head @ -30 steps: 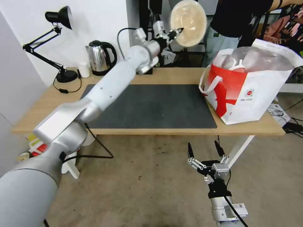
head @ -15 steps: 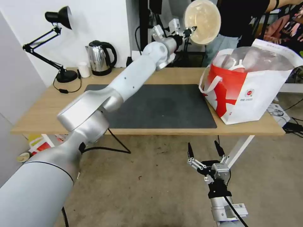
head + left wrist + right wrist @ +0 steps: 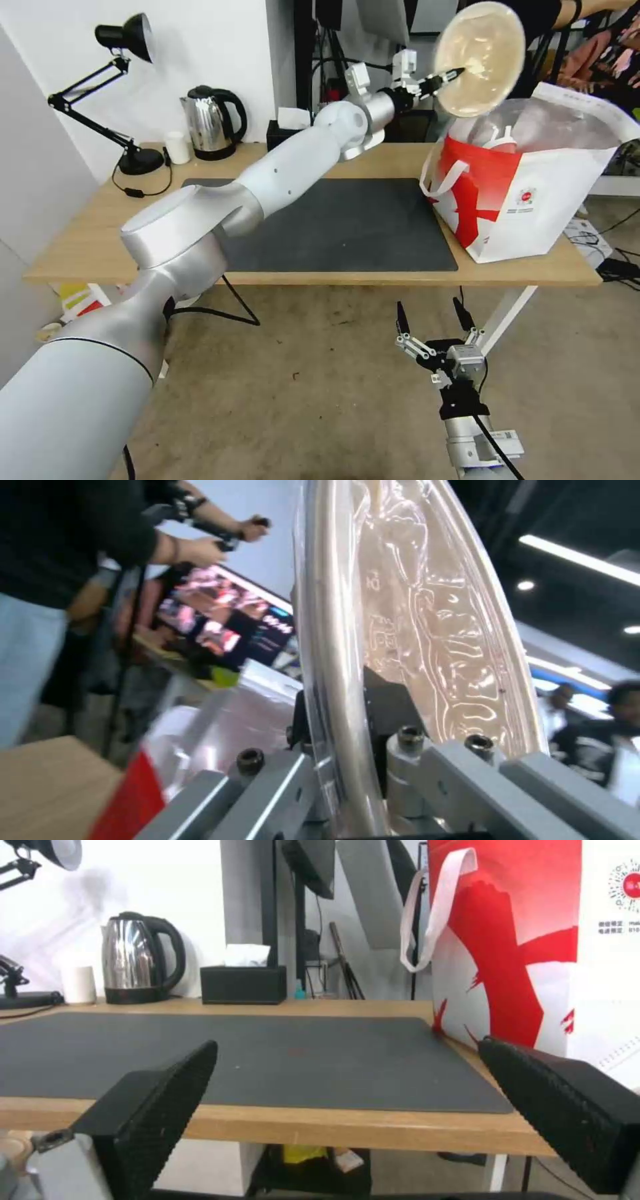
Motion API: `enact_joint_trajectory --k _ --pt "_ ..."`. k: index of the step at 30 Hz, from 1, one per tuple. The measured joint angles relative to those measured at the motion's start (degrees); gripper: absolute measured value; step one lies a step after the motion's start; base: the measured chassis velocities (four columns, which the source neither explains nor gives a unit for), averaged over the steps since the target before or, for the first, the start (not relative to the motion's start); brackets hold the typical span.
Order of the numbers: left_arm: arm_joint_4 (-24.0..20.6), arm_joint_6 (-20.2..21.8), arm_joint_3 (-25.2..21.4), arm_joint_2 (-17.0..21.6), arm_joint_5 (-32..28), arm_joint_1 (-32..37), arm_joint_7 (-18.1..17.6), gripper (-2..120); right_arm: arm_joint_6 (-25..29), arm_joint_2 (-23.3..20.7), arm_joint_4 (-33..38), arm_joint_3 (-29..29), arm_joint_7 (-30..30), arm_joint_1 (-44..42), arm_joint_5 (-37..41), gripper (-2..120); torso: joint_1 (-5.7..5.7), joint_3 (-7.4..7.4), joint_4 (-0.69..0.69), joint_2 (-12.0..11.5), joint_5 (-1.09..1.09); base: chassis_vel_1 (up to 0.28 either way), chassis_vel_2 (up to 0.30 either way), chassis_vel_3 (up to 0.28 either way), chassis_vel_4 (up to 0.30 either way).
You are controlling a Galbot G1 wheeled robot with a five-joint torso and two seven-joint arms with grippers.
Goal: Pick up the trash from the table and place it into the takeout bag.
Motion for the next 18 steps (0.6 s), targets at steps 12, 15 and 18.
enact_joint_trajectory --k 12,15,18 --pt "0.47 -1.51 0.51 0.04 1.09 1.44 6.65 2 0.00 0.00 0.00 0.00 0.00 0.00 0.00 100 0.00 0.00 -0.01 0.01 0.00 0.000 0.000 0.000 0.000" --pt "0.73 -1.49 0.84 0.05 1.37 1.53 7.06 2 0.00 0.00 0.00 0.00 0.00 0.00 0.00 100 0.00 0.00 -0.01 0.00 0.00 0.000 0.000 0.000 0.000" --pt "0.79 -1.38 0.98 0.06 1.55 1.60 7.24 2 0.00 0.00 0.00 0.00 0.00 0.00 0.00 100 0.00 0.00 -0.01 0.00 0.00 0.000 0.000 0.000 0.000"
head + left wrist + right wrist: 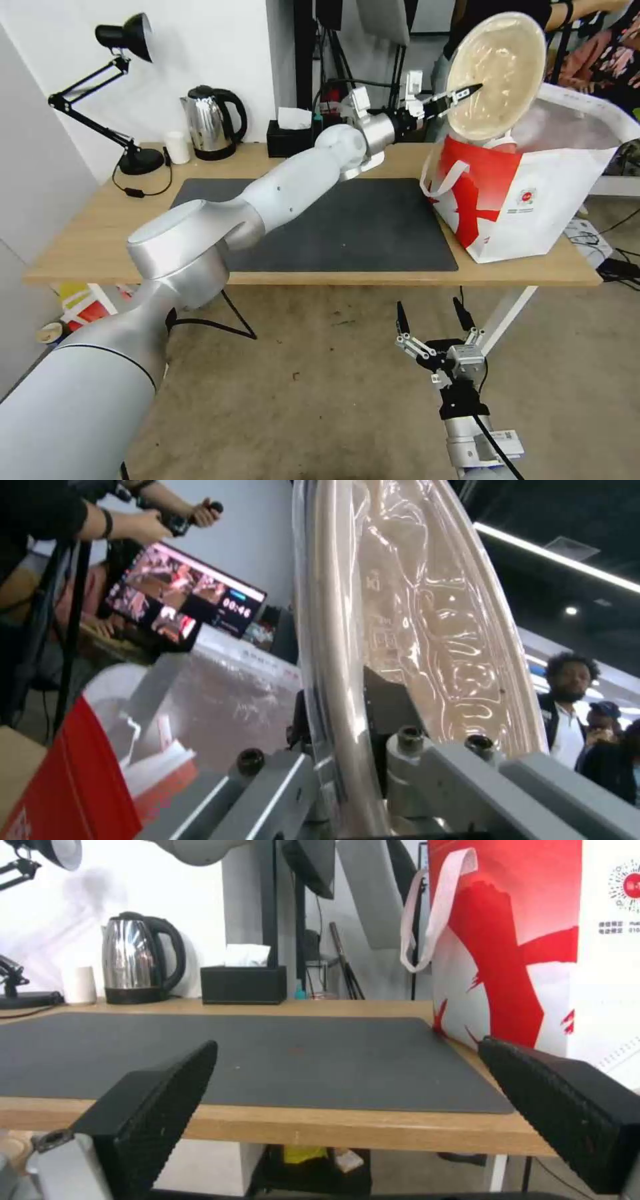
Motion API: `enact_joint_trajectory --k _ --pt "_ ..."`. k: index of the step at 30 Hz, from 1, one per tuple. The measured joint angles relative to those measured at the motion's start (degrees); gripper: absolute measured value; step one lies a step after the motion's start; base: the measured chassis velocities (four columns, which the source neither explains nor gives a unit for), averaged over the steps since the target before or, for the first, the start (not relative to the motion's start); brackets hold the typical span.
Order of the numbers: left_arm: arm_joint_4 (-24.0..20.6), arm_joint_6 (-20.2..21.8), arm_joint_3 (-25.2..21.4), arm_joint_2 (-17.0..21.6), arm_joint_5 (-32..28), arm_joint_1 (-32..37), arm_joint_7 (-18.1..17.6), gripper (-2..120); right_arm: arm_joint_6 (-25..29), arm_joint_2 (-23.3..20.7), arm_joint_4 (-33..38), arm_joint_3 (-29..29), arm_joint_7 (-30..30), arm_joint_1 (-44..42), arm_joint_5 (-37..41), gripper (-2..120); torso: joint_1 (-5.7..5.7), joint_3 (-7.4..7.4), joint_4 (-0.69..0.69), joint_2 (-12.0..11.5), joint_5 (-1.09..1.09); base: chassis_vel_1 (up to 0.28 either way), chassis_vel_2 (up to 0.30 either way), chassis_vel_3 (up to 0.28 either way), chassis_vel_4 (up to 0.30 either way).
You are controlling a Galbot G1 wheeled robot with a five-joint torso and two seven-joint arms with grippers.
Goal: Pick up the trash from the table and place it into the takeout bag.
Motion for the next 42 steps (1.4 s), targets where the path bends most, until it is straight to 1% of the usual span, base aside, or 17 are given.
enact_joint_trajectory --k 8,9,12,18,20,25,26,29,36,38,41,42 --pt "0.12 1.29 0.60 0.00 0.59 0.66 0.66 2 0.00 0.00 0.00 0.00 0.00 0.00 0.00 100 0.00 0.00 -0.01 0.00 0.00 0.000 0.000 0.000 0.000" --pt "0.34 2.31 0.77 0.01 1.53 1.19 1.27 2 0.00 0.00 0.00 0.00 0.00 0.00 0.00 100 0.00 0.00 -0.01 0.00 0.00 0.000 0.000 0.000 0.000" --pt "0.94 3.90 0.34 0.05 2.61 2.11 1.32 2 0.00 0.00 0.00 0.00 0.00 0.00 0.00 100 0.00 0.00 -0.01 0.00 0.00 0.000 0.000 0.000 0.000" --pt "1.45 5.07 -0.20 0.07 3.51 2.79 1.38 2 0.00 0.00 0.00 0.00 0.00 0.00 0.00 100 0.00 0.00 0.00 0.00 0.00 0.000 0.000 0.000 0.000" --pt "2.12 6.55 -0.74 0.09 5.11 3.59 1.94 2 0.00 0.00 0.00 0.00 0.00 0.00 0.00 100 0.00 0.00 0.00 0.00 0.00 0.000 0.000 0.000 0.000" --pt "3.04 7.87 -1.58 0.13 6.94 4.17 2.59 2 0.00 0.00 0.00 0.00 0.00 0.01 0.00 100 0.00 0.00 -0.01 0.00 0.00 0.000 0.000 0.000 0.000" --pt "3.31 8.81 -2.16 0.15 8.11 4.50 3.05 2 0.00 0.00 0.00 0.00 0.00 0.00 0.00 100 0.00 0.00 0.00 0.00 0.00 0.000 0.000 0.000 0.000" --pt "3.27 9.11 -2.38 0.16 8.72 4.88 3.24 2 0.00 0.00 0.00 0.00 0.00 0.00 0.00 100 0.00 0.00 0.00 0.00 -0.01 0.000 0.000 0.000 0.000" --pt "3.34 9.97 -3.23 0.18 10.04 4.85 5.14 2 0.00 0.00 0.00 0.00 0.00 0.00 0.00 100 0.00 0.00 -0.01 0.00 0.00 0.000 0.000 0.000 0.000" --pt "3.42 10.25 -4.87 0.19 10.30 4.08 5.93 2 0.00 0.00 0.00 0.00 0.00 0.00 0.00 100 0.01 0.00 0.00 0.00 0.00 0.000 0.000 0.000 0.000" --pt "3.40 10.10 -6.11 0.19 10.31 3.47 5.87 2 0.00 0.00 0.00 0.00 0.00 0.00 0.00 100 0.00 0.01 -0.01 0.00 0.00 0.000 0.000 0.000 0.000" --pt "3.39 9.23 -6.86 0.18 10.29 2.99 5.39 2 0.00 0.00 0.00 0.00 0.00 0.00 0.00 100 0.01 0.00 -0.01 0.00 0.00 0.000 0.000 0.000 0.000"
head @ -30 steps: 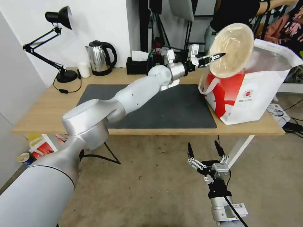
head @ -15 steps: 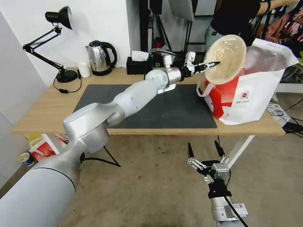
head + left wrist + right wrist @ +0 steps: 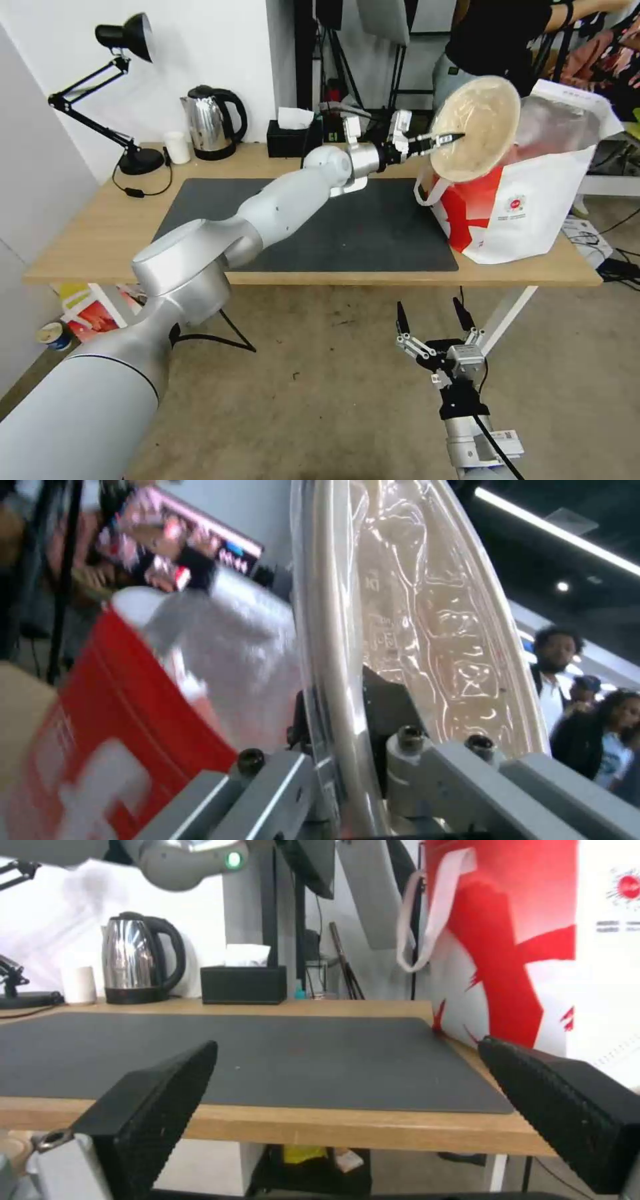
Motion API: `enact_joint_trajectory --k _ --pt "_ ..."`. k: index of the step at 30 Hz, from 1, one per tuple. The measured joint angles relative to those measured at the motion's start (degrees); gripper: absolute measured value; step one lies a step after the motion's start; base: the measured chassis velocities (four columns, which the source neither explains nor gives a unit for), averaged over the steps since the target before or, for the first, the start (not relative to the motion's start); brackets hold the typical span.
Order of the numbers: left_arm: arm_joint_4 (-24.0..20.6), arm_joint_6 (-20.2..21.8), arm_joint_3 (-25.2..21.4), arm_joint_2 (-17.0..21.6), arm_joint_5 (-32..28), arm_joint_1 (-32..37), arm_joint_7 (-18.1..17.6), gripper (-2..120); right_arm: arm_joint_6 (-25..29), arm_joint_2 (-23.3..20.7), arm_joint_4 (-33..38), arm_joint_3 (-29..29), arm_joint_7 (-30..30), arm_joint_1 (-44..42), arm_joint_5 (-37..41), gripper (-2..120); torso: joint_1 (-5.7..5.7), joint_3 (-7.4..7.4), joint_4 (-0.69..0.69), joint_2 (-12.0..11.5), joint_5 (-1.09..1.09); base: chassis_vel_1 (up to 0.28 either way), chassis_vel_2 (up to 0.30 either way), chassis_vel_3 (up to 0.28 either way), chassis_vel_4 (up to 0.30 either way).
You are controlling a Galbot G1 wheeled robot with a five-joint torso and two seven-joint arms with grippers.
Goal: Pick up the trash from the table and place it into the takeout bag.
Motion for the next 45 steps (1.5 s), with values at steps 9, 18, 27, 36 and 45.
enact_joint_trajectory --k 9,18,27,36,45 --pt "-1.12 -2.49 -3.41 0.00 -0.95 -2.78 -11.67 2 0.00 0.00 0.00 0.00 0.00 0.00 0.00 100 0.00 0.00 0.01 0.00 0.00 0.000 0.000 0.000 0.000" --pt "-1.47 -3.27 -3.55 -0.06 -0.70 -2.58 -18.93 2 0.00 0.00 0.00 0.00 0.00 0.00 0.00 100 0.00 0.00 0.01 0.00 0.00 0.000 0.000 0.000 0.000" --pt "-2.15 -4.79 -2.76 -0.07 0.62 -1.77 -26.47 2 0.00 0.00 0.00 0.00 0.00 0.00 0.00 100 0.00 0.00 0.01 0.00 0.00 0.000 0.000 0.000 0.000" --pt "-1.28 -5.24 -2.46 -0.03 0.77 -1.80 -25.99 2 0.00 0.00 0.00 0.00 0.00 0.00 0.00 100 0.00 0.00 0.01 0.00 0.00 0.000 0.000 0.000 0.000" --pt "-0.92 -4.91 -2.31 -0.04 0.80 -1.76 -23.37 2 0.00 0.00 0.00 0.00 0.00 0.00 0.00 100 0.00 0.00 0.01 0.00 0.00 0.000 0.000 0.000 0.000"
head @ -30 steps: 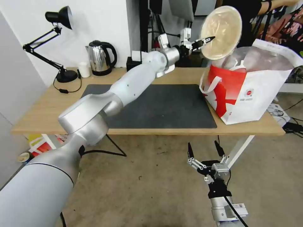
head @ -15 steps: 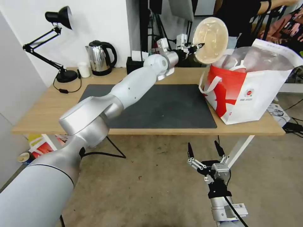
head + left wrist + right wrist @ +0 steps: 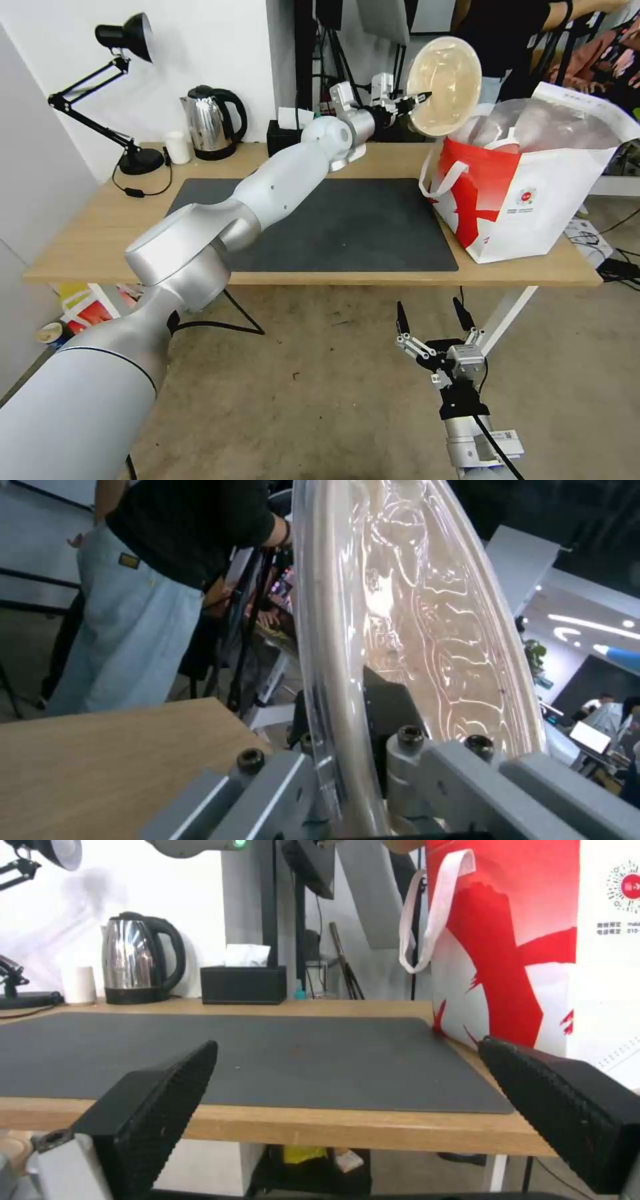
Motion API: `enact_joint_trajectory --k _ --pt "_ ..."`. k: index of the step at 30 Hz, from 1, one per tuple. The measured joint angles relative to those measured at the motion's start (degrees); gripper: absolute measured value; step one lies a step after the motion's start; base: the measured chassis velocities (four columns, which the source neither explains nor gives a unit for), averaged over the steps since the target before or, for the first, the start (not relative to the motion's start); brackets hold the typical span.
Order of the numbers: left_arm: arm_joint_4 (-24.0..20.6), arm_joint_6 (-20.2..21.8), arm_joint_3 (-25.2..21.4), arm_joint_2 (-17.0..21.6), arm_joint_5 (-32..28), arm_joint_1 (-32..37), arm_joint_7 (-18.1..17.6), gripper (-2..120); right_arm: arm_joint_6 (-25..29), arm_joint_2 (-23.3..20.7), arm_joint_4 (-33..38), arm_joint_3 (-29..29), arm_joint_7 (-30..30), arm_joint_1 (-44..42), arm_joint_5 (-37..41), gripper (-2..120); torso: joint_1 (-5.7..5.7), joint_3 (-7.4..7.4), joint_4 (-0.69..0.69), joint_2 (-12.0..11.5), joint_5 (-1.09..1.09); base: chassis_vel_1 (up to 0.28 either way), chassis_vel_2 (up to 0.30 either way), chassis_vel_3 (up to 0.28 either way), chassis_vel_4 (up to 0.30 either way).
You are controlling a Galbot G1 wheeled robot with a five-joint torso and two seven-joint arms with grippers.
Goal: Pick up the trash from the table and place it into the takeout bag.
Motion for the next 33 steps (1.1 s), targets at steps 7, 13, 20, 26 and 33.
enact_joint_trajectory --k 7,13,20,26,33 --pt "0.07 0.97 0.74 0.00 0.97 0.45 0.69 2 0.00 0.00 0.00 0.00 0.00 0.00 0.00 100 0.00 0.00 0.00 0.00 0.00 0.000 0.000 0.000 0.000" --pt "-0.36 1.29 2.58 0.00 1.64 1.42 2.06 2 0.00 0.00 0.00 0.00 0.00 0.00 0.00 100 0.00 0.00 0.00 0.00 0.00 0.000 0.000 0.000 0.000" --pt "-0.63 1.21 3.80 -0.01 1.57 1.86 4.07 2 0.00 0.00 0.00 0.00 0.00 0.00 0.00 100 0.00 0.00 0.00 0.00 0.00 0.000 0.000 0.000 0.000" --pt "-0.40 2.19 5.54 0.02 1.72 1.95 5.97 2 0.00 0.00 0.00 0.00 0.00 0.00 0.00 100 0.00 0.00 0.00 0.00 0.00 0.000 0.000 0.000 0.000" --pt "0.56 5.59 6.84 0.05 5.01 1.84 10.63 2 0.00 0.00 0.00 0.00 0.00 0.00 0.00 100 0.00 0.00 0.00 0.00 0.00 0.000 0.000 0.000 0.000"
